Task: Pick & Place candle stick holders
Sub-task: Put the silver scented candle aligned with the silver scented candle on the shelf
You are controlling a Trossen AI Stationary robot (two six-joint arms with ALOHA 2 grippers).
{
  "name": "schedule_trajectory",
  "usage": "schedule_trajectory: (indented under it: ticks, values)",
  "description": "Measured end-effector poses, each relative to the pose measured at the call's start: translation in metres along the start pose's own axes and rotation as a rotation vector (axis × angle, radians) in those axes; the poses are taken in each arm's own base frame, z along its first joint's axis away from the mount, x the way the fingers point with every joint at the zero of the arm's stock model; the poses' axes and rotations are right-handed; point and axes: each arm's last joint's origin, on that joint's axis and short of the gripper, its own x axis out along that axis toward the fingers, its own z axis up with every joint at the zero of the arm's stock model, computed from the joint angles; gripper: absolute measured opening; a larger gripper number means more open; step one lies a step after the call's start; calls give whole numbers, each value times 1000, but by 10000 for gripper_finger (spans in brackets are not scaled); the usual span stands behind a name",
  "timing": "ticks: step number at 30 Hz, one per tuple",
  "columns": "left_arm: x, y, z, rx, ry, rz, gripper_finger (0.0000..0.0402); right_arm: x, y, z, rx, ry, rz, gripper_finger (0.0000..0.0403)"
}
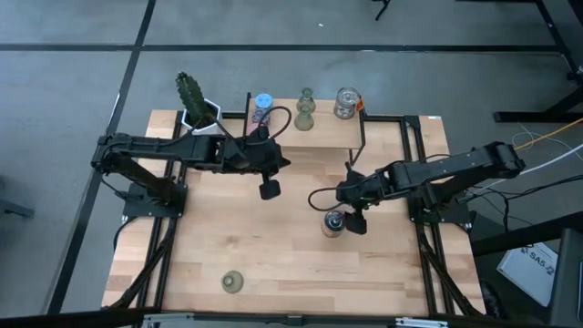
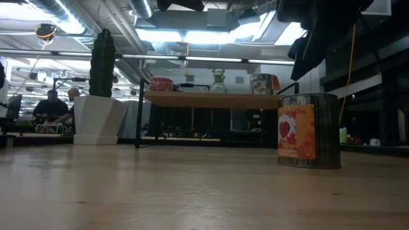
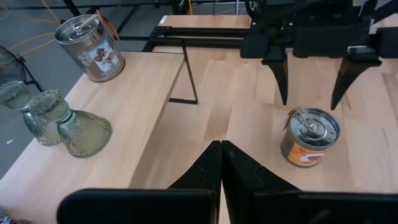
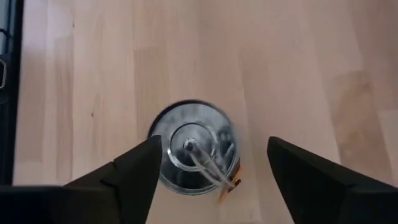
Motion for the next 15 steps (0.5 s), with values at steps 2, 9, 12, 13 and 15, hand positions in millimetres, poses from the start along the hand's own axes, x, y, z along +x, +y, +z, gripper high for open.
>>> schedule_trajectory:
  ticks: [2, 9, 12, 13, 15]
  values:
    - [0, 0, 0, 1, 0, 1, 2, 2, 1, 0, 2, 10, 14, 305]
    - [0, 0, 0, 1, 0, 0, 2, 12, 3, 0, 4, 40, 24, 331]
    - [0, 0, 0, 5, -1, 18, 2, 14, 2, 0, 4, 49, 21, 340]
    - [0, 0, 0, 12, -2, 24, 2, 15, 3, 0, 4, 48, 21, 343]
    - [0, 1, 0, 30, -2, 26, 2, 17, 3, 0, 10, 59, 22, 350]
